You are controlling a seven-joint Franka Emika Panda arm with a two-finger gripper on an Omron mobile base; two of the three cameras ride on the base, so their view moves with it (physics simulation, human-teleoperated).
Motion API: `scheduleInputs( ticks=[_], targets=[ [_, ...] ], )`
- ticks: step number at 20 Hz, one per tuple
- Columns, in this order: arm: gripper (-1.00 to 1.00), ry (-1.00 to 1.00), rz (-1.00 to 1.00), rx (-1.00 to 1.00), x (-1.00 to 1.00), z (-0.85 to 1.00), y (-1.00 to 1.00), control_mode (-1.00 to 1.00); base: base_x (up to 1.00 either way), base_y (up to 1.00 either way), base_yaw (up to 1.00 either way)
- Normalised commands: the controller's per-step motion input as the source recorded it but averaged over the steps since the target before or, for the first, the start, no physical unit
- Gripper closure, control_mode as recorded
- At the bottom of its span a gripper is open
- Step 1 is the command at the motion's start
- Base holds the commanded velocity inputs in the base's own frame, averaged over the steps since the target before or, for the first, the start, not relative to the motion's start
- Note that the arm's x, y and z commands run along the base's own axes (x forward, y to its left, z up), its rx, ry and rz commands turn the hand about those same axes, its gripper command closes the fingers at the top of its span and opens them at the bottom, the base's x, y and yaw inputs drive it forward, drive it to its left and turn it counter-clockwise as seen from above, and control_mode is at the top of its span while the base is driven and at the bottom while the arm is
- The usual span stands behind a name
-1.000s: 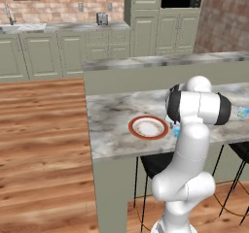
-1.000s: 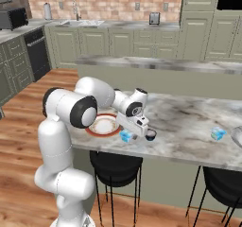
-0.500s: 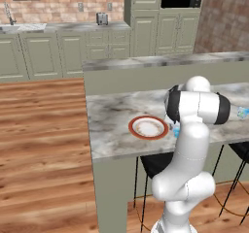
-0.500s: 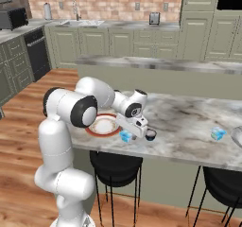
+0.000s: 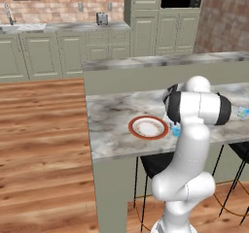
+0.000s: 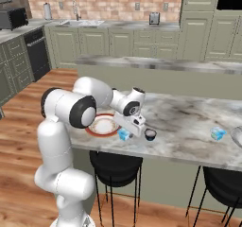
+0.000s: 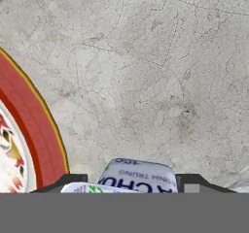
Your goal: Place two yogurt containers on each plate.
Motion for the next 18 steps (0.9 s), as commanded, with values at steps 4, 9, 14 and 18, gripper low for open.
scheduleInputs(
  ticks=[4, 9, 14, 18],
  targets=[
    [1.00, 0.00, -0.04, 0.00, 0.00, 0.42, 0.05, -1.00, 0.00, 0.00, 0.00],
    [1.00, 0.00, -0.03, 0.00, 0.06, 0.42, 0.05, -1.00, 0.00, 0.00, 0.00],
    [1.00, 0.00, -0.06, 0.00, 0.29, 0.13, 0.44, -1.00, 0.00, 0.00, 0.00],
    [1.00, 0.00, -0.09, 0.00, 0.38, 0.00, 0.81, -1.00, 0.00, 0.00, 0.00]
  ],
)
